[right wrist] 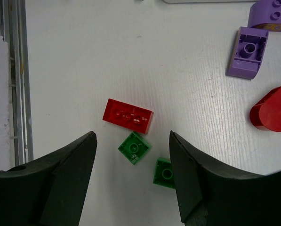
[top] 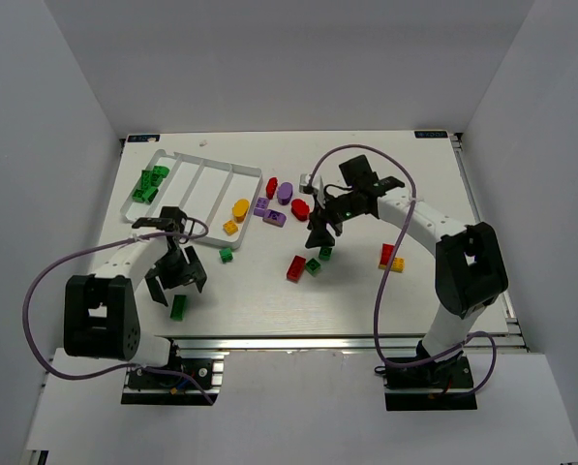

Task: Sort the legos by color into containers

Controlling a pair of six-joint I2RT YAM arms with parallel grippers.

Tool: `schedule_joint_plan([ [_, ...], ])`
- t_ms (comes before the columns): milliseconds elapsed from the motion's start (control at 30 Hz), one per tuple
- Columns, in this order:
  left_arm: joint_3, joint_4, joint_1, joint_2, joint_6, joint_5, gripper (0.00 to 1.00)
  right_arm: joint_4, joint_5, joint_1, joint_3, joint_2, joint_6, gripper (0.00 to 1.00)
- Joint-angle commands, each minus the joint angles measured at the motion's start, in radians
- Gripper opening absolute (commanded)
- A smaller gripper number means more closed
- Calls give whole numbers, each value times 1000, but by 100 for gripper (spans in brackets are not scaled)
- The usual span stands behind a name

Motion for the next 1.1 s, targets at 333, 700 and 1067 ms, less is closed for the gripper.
schedule_joint_plan([
  [333,4,113,-4,76,151,-1,96,47,-42,-13,13,-6,39,68],
  [700,-17,142,-3,134,186,43,91,104,-58,-44,-22,-21,85,68],
  [1067,-63,134,-3,119,122,27,79,159,-82,-94,-39,-22,140,68],
])
